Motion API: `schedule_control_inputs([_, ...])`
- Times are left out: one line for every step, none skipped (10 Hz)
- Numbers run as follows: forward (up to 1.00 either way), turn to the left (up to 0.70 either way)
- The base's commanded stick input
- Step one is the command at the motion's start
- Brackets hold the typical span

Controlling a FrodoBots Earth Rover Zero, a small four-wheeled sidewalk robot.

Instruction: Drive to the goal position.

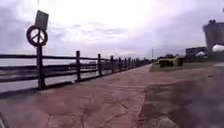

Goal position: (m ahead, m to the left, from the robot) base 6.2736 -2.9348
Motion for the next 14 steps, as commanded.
schedule_control_inputs([1.00, 0.00])
schedule_control_inputs([1.00, 0.00])
schedule_control_inputs([1.00, 0.00])
schedule_control_inputs([1.00, 0.00])
schedule_control_inputs([1.00, 0.00])
schedule_control_inputs([1.00, 0.00])
schedule_control_inputs([1.00, 0.00])
schedule_control_inputs([1.00, 0.00])
schedule_control_inputs([1.00, -0.02])
schedule_control_inputs([1.00, -0.04])
schedule_control_inputs([1.00, -0.13])
schedule_control_inputs([1.00, -0.20])
schedule_control_inputs([1.00, -0.23])
schedule_control_inputs([1.00, -0.24])
